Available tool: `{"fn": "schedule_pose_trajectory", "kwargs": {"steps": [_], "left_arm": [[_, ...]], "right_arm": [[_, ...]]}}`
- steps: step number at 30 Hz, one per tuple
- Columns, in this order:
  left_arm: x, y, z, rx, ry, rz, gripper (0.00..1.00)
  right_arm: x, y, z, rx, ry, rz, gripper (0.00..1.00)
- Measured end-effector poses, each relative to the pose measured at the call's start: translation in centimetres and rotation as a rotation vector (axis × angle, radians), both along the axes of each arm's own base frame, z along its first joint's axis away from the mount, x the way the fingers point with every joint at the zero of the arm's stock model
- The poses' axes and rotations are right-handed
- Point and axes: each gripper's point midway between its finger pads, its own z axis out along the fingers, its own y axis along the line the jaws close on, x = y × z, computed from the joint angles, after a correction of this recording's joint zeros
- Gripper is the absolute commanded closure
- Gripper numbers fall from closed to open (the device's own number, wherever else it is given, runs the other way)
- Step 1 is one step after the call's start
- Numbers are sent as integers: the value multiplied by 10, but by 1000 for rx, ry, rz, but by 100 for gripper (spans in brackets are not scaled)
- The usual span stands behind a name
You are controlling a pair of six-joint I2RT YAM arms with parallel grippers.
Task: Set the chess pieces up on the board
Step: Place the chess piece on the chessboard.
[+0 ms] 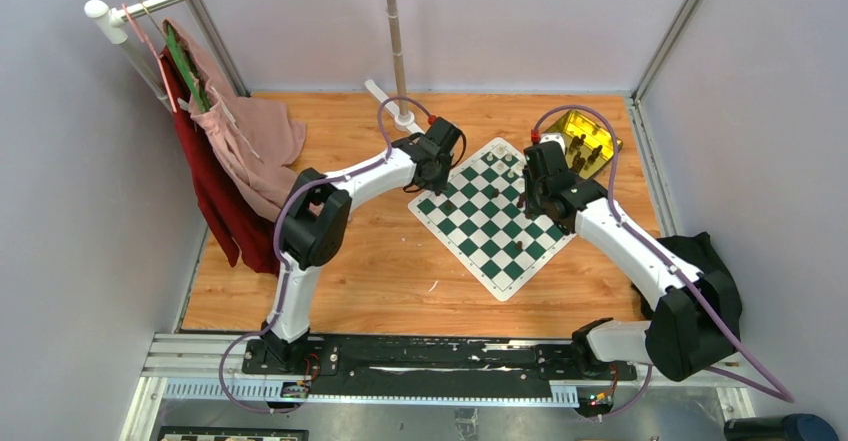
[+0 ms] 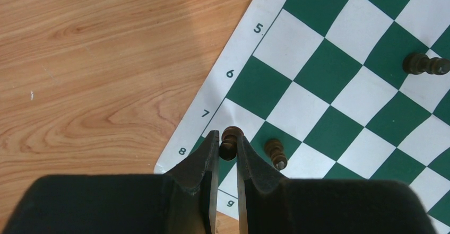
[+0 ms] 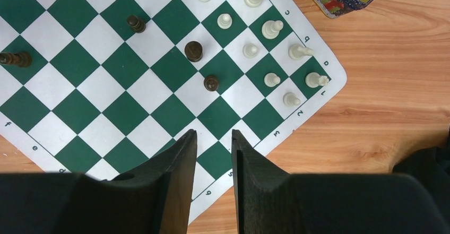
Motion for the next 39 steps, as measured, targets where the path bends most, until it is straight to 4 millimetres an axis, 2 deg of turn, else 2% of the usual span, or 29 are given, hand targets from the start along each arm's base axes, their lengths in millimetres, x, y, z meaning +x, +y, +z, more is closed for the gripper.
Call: {"fn": "schedule_pose_trajectory", "kwargs": {"steps": [23, 25, 29, 33, 39], "left_arm": [[-2, 2, -20, 27, 33, -1, 98], [-2, 2, -20, 28, 33, -2, 95], [-2, 2, -20, 29, 32, -3, 80], [-2, 3, -20, 33, 31, -6, 69], [-4, 4, -23, 41, 40, -9, 66]], "right_arm": [[1, 2, -5, -1, 15, 4, 66], [1, 2, -5, -1, 15, 4, 66], [1, 2, -5, -1, 15, 4, 66], [1, 2, -5, 0, 15, 4, 66], [1, 2, -5, 1, 15, 4, 66]]}}
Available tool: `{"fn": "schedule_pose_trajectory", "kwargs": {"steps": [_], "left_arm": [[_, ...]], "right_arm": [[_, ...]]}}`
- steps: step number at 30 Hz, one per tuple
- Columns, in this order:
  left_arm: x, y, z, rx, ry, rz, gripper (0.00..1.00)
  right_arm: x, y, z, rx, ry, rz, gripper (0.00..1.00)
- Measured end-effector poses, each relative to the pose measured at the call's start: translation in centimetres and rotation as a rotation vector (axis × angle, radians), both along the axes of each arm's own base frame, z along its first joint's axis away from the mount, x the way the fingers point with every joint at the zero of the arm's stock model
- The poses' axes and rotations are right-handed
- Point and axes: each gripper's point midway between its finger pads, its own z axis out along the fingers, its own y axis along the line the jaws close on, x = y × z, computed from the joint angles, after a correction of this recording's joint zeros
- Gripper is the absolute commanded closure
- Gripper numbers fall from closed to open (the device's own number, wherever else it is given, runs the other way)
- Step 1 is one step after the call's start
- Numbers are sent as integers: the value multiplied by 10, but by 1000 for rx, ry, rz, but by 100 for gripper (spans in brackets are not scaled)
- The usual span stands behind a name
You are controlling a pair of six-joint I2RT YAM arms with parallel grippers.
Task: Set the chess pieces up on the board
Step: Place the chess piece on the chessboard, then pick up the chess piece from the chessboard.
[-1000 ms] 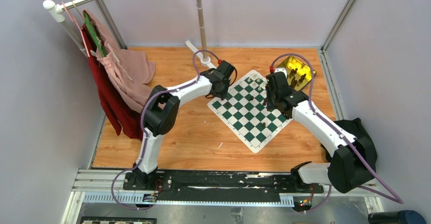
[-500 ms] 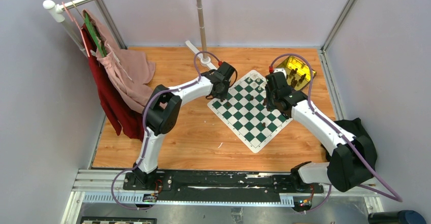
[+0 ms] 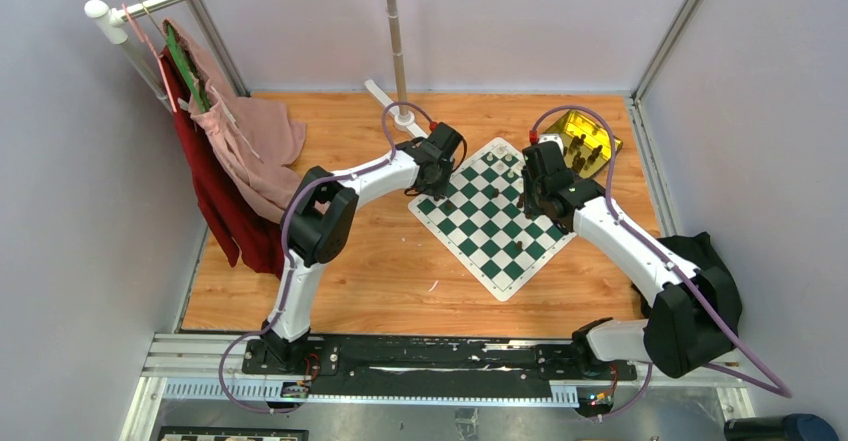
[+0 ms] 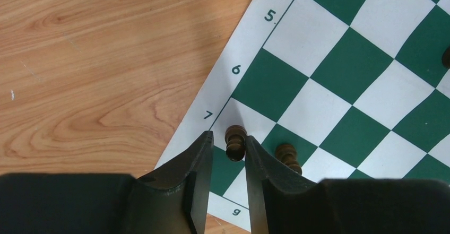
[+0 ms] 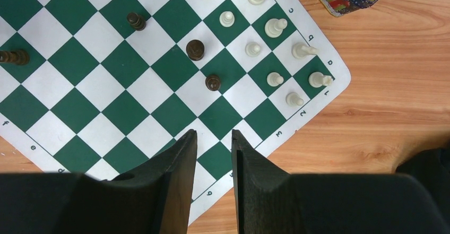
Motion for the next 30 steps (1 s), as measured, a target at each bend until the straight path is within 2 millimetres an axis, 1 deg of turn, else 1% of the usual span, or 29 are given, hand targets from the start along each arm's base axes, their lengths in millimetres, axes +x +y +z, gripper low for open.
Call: {"fn": "schedule_pose_trajectory", "kwargs": {"steps": [3, 6, 11, 12, 14, 15, 18, 21, 25, 27, 30], "left_arm": [[0, 0, 0, 1, 1, 0, 62], [0, 0, 0, 1, 1, 0, 61], [0, 0, 0, 1, 2, -1, 51], [-1, 0, 0, 1, 2, -1, 49], [-1, 0, 0, 3, 4, -2, 45], [-1, 1, 0, 4, 5, -2, 44], [-2, 1, 3, 3, 6, -1, 38], [-2, 1, 14, -9, -9, -1, 33], [0, -1, 38, -40, -48, 0, 28], [0, 0, 54, -60, -73, 0, 25], [-2, 1, 69, -78, -96, 1, 21]], "right_arm": [[0, 0, 0, 0, 0, 0, 66], [0, 0, 0, 0, 0, 0, 65], [0, 0, 0, 1, 0, 0, 63], [0, 1, 0, 3, 1, 2, 62], [0, 2, -1, 7, 7, 6, 56], [-1, 3, -2, 12, 13, 8, 54], [-3, 5, -5, 21, 28, 14, 53], [-5, 6, -6, 26, 36, 17, 53], [-9, 8, -10, 32, 49, 18, 53], [-14, 9, -17, 34, 66, 18, 53], [-22, 11, -27, 34, 93, 25, 52]]}}
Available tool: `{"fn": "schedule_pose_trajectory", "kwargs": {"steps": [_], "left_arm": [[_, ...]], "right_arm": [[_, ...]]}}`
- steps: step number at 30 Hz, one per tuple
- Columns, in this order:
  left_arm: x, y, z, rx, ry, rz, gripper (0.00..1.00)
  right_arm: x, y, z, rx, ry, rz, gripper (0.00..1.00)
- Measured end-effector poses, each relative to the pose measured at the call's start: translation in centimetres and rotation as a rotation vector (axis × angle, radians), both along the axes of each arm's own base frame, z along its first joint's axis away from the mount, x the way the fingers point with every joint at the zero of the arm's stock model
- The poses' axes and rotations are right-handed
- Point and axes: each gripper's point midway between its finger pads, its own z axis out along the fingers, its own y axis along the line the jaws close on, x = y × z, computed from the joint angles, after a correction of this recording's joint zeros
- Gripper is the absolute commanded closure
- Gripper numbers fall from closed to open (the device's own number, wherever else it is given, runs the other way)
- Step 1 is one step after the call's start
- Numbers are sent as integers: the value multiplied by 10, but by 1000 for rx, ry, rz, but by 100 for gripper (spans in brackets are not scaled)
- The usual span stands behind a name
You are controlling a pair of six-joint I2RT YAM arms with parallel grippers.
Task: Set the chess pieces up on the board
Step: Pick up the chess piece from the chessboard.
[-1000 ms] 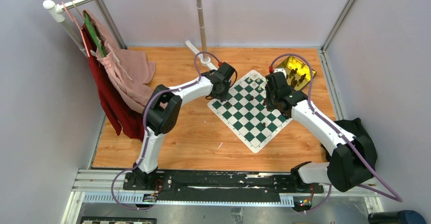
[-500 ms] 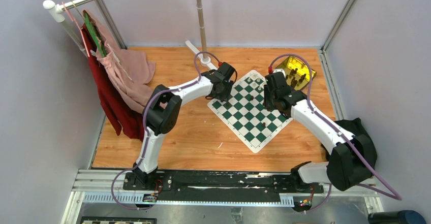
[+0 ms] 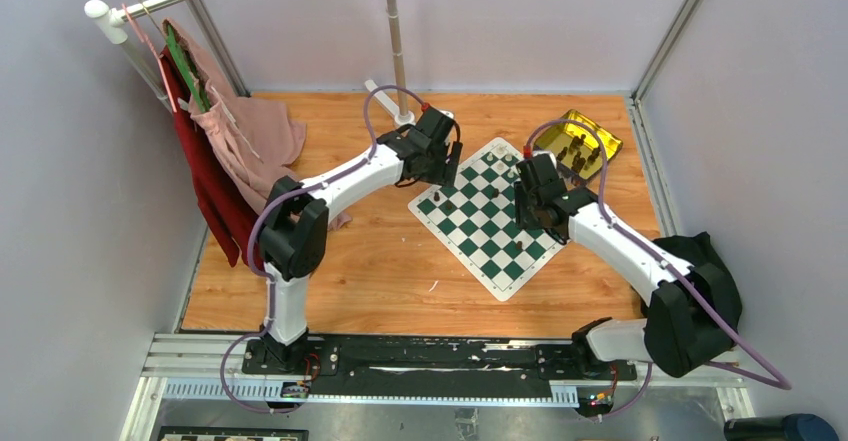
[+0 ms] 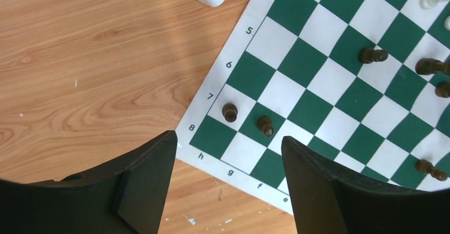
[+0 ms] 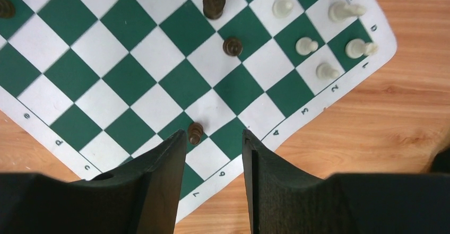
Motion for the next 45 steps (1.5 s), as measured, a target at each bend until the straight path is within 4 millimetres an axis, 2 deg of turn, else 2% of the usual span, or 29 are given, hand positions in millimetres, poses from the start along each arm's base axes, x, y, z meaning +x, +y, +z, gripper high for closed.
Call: {"fn": "schedule_pose_trajectory", "kwargs": {"steps": [4, 12, 18, 26, 45], "left_arm": [[-6, 4, 12, -11, -16, 0, 18], [-21, 8, 17, -7, -19, -12, 18], [-32, 5, 25, -14, -29, -32, 18], [-41, 10, 29, -19, -35, -33, 18], [-44, 13, 25, -10, -28, -32, 19]], "right_arm": [[-12, 3, -14, 2, 37, 6, 52], [-25, 8, -34, 19, 78, 4, 52], [-23, 12, -45, 22, 98, -1, 53], [-19, 16, -59, 22, 120, -9, 57], [-16, 21, -64, 39, 126, -8, 66]]}}
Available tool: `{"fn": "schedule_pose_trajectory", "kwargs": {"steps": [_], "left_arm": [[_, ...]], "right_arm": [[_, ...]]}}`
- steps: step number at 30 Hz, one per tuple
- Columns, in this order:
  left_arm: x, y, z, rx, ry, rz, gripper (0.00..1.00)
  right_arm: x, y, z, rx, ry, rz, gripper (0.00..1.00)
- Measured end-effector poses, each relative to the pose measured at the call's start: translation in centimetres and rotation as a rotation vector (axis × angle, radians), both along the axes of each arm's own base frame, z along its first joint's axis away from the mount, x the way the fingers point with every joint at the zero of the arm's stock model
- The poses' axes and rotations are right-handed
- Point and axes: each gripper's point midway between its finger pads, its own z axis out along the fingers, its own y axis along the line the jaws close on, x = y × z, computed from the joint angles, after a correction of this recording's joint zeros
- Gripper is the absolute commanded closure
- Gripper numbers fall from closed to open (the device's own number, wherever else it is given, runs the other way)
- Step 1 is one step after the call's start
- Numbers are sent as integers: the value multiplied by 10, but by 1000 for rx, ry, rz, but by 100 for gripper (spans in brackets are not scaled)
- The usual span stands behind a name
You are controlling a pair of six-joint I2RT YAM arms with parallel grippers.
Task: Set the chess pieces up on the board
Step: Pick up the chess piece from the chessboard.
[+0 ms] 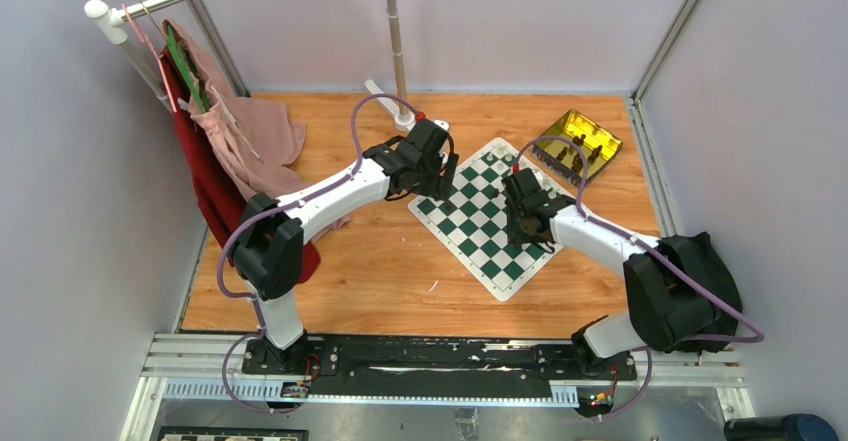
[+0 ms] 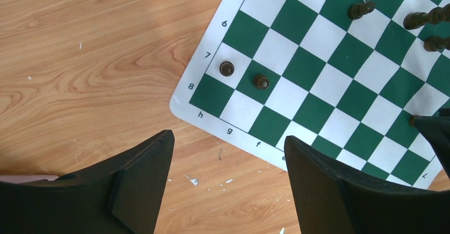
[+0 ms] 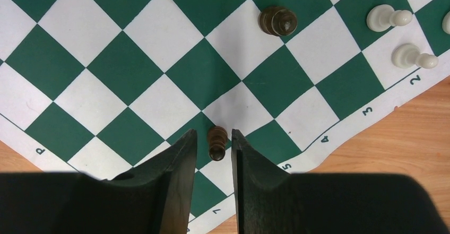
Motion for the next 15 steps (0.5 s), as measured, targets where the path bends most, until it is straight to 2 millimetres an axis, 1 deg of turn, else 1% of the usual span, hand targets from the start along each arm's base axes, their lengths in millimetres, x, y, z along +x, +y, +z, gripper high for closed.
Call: {"fn": "schedule_pose_trajectory", "kwargs": {"steps": [6, 10, 15], "left_arm": [[0, 0, 0, 0, -1, 1, 19], [0, 1, -2, 3, 2, 2, 19], [-1, 2, -3, 6, 6, 4, 19]], "right_arm": [[-4, -1, -4, -2, 11, -3, 68], [-7, -2, -7, -1, 23, -7, 75], [-9, -3, -10, 2, 29, -13, 81]]}}
